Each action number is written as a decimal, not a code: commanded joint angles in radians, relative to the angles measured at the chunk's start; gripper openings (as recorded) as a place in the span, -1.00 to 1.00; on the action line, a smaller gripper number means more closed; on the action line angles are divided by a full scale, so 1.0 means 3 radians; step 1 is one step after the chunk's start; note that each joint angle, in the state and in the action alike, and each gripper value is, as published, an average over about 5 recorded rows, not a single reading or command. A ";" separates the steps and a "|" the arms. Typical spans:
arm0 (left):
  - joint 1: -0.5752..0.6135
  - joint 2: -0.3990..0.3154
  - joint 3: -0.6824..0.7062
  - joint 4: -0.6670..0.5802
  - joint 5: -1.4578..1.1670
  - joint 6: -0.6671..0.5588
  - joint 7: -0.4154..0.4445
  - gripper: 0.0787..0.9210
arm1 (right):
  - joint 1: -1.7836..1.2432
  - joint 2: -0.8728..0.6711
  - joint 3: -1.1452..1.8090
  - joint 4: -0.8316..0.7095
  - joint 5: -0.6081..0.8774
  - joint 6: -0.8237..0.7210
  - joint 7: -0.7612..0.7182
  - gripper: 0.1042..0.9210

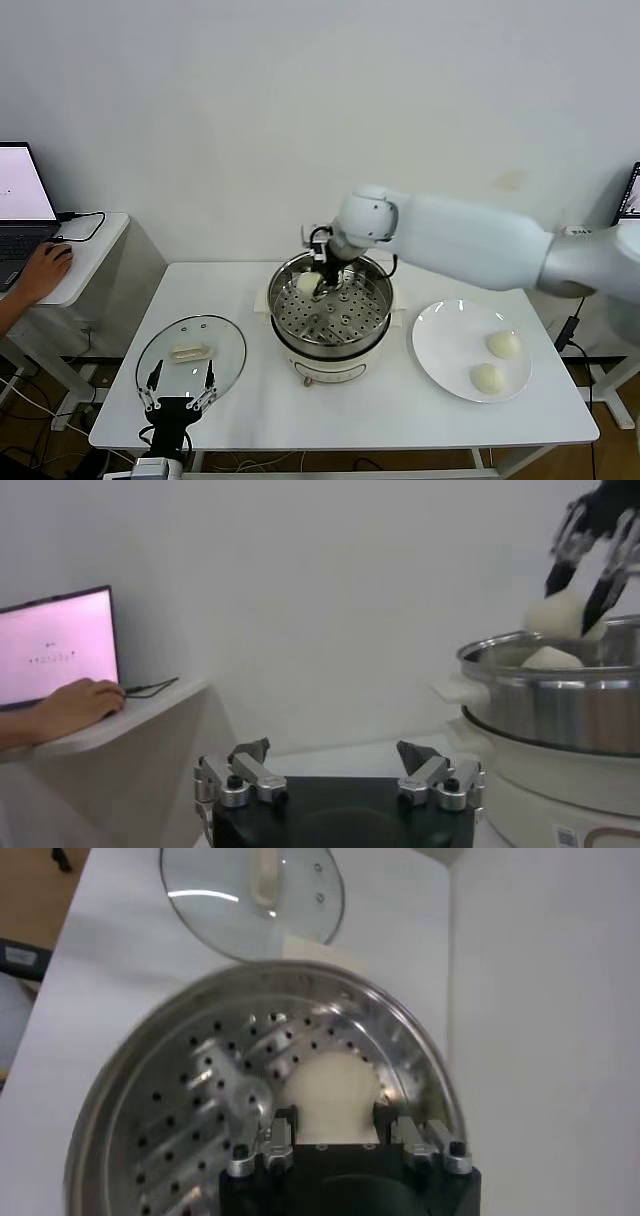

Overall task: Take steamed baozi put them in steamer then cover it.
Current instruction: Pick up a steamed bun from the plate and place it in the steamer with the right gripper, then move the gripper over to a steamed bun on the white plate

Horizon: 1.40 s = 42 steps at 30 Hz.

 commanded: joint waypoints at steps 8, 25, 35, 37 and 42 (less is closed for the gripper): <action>0.0001 0.0004 -0.0003 0.0016 -0.0011 -0.0006 0.0003 0.77 | -0.0354 0.0408 0.0019 -0.0470 -0.0031 -0.0140 0.0179 -0.05; -0.0022 0.0011 0.0036 -0.0001 -0.0001 0.0008 0.0005 0.77 | 0.0384 -0.0538 0.0063 0.0281 -0.0104 0.0065 -0.0554 0.72; -0.0029 0.0044 0.0059 -0.0019 -0.0003 0.0014 0.0021 0.77 | 0.0753 -0.2082 -0.0057 0.1074 -0.0753 0.0848 -0.1366 0.76; -0.0023 0.0047 0.0063 -0.0021 0.0000 0.0013 0.0025 0.77 | 0.0670 -0.2349 0.0004 0.1136 -0.0912 0.1048 -0.1469 0.76; 0.0000 0.0052 0.0067 -0.0026 0.0011 0.0009 0.0027 0.77 | 0.0233 -0.2834 0.0215 0.1201 -0.1362 0.1430 -0.1604 0.76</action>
